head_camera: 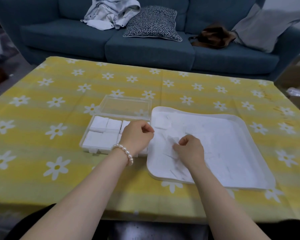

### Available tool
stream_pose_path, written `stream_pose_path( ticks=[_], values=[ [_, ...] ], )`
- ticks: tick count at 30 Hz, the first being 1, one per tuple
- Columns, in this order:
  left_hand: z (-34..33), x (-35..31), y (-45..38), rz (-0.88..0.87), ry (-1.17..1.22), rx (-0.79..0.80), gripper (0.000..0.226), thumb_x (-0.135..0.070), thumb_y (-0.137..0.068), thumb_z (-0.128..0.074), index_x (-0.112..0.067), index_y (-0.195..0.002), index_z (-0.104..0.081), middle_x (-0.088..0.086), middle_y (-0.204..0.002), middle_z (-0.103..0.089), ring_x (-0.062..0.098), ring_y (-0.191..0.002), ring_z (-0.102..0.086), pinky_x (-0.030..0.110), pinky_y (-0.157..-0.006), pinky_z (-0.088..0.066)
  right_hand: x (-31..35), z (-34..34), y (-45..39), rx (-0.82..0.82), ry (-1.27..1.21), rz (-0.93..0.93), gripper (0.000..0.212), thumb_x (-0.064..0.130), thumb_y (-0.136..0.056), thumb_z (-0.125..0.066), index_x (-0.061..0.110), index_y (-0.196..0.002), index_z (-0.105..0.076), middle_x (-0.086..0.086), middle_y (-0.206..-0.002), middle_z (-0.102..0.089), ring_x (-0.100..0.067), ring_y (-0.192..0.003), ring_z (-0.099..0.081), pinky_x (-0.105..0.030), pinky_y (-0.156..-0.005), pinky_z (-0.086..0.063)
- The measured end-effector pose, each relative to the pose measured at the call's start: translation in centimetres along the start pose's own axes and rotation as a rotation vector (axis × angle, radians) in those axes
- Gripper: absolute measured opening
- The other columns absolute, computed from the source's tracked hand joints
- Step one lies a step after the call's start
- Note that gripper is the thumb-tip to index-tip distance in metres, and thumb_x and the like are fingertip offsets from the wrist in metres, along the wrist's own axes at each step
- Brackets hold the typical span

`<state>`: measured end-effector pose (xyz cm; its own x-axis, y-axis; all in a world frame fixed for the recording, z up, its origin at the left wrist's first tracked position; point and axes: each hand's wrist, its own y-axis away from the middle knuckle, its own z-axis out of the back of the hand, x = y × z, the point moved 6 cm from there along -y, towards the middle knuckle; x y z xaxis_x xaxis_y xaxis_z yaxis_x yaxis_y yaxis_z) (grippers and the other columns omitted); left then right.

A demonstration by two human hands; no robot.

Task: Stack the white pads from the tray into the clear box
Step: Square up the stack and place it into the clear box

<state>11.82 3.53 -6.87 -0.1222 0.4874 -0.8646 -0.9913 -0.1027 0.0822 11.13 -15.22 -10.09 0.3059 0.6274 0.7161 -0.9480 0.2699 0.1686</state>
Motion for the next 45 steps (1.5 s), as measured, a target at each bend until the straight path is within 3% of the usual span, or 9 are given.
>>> stream_pose_path(
  ticks=[3,6,10,19,21,24,31,37,45],
  values=[
    [-0.6,0.0,0.3,0.088,0.220,0.028,0.017,-0.004,-0.083,-0.064,-0.018,-0.074,-0.060,-0.003,-0.075,-0.060,0.012,-0.070,-0.058,0.020,-0.064,-0.047,1.1,0.1,0.5,0.000,-0.097,0.046,0.022,0.006,-0.075,-0.062,0.017,-0.065,-0.046,0.004,-0.062,-0.049,-0.020,-0.065,-0.050,-0.025,-0.052,-0.036],
    [-1.6,0.3,0.9,0.236,0.471,0.066,0.006,-0.017,-0.087,-0.065,-0.014,-0.084,-0.060,0.003,-0.086,-0.063,0.016,-0.080,-0.060,0.030,-0.076,-0.051,2.2,0.4,1.3,0.075,-0.517,-0.018,0.028,-0.001,-0.073,-0.069,0.015,-0.070,-0.046,-0.001,-0.060,-0.049,-0.019,-0.059,-0.051,-0.025,-0.051,-0.044],
    [-4.1,0.0,2.4,0.375,0.801,0.315,0.018,-0.025,-0.093,-0.057,-0.010,-0.095,-0.066,0.005,-0.086,-0.068,0.018,-0.081,-0.062,0.033,-0.084,-0.048,3.7,0.8,2.3,0.285,-0.749,-0.027,0.030,-0.003,-0.073,-0.072,0.014,-0.089,-0.053,-0.006,-0.073,-0.069,-0.016,-0.061,-0.061,-0.023,-0.054,-0.043],
    [-6.1,-0.9,4.1,0.421,1.174,0.407,0.024,-0.010,-0.101,-0.039,-0.007,-0.111,-0.060,0.011,-0.099,-0.070,0.025,-0.089,-0.065,0.040,-0.086,-0.052,1.9,4.1,3.1,-0.118,-0.697,-0.032,0.009,0.013,-0.079,-0.072,0.007,-0.079,-0.066,-0.002,-0.072,-0.062,-0.010,-0.062,-0.055,-0.018,-0.055,-0.042],
    [-6.2,-0.8,4.1,0.431,1.205,0.408,0.026,-0.011,-0.100,-0.039,-0.011,-0.111,-0.062,0.006,-0.094,-0.070,0.020,-0.087,-0.061,0.032,-0.078,-0.050,1.6,4.6,3.8,-0.109,-0.923,-0.102,0.006,0.009,-0.082,-0.069,0.007,-0.078,-0.064,-0.001,-0.069,-0.060,-0.011,-0.058,-0.053,-0.018,-0.050,-0.041],
    [-6.4,-0.9,4.1,0.415,1.201,0.349,0.028,0.001,-0.096,-0.040,-0.008,-0.096,-0.066,-0.001,-0.071,-0.068,0.010,-0.065,-0.056,0.020,-0.056,-0.039,2.6,3.2,5.3,0.145,-1.235,-0.208,0.006,0.001,-0.085,-0.062,0.004,-0.090,-0.060,-0.003,-0.070,-0.062,-0.012,-0.057,-0.055,-0.020,-0.047,-0.044],
    [-7.1,-0.7,4.4,0.364,1.113,0.336,0.027,0.016,-0.086,-0.044,0.006,-0.097,-0.066,0.023,-0.095,-0.068,0.028,-0.079,-0.066,0.028,-0.062,-0.056,2.0,2.6,6.0,0.039,-0.893,-0.101,0.009,-0.005,-0.077,-0.068,0.003,-0.079,-0.064,-0.003,-0.057,-0.068,-0.013,-0.048,-0.061,-0.019,-0.047,-0.050],
    [-7.2,-1.3,4.7,0.372,1.187,0.544,0.036,-0.007,-0.091,-0.040,0.009,-0.119,-0.056,0.028,-0.119,-0.061,0.037,-0.109,-0.059,0.036,-0.082,-0.054,2.0,3.7,5.8,-0.007,-0.735,-0.019,0.017,-0.004,-0.075,-0.072,0.009,-0.071,-0.061,-0.003,-0.055,-0.064,-0.009,-0.046,-0.059,-0.020,-0.047,-0.051],
    [-7.2,-1.3,4.7,0.421,1.232,0.555,0.055,-0.037,-0.092,-0.043,0.007,-0.124,-0.055,0.026,-0.123,-0.060,0.035,-0.113,-0.059,0.042,-0.098,-0.046,1.9,4.1,5.5,-0.007,-0.696,0.021,0.019,-0.006,-0.074,-0.071,0.010,-0.071,-0.061,-0.009,-0.064,-0.062,-0.011,-0.049,-0.060,-0.022,-0.048,-0.052]
  ],
)
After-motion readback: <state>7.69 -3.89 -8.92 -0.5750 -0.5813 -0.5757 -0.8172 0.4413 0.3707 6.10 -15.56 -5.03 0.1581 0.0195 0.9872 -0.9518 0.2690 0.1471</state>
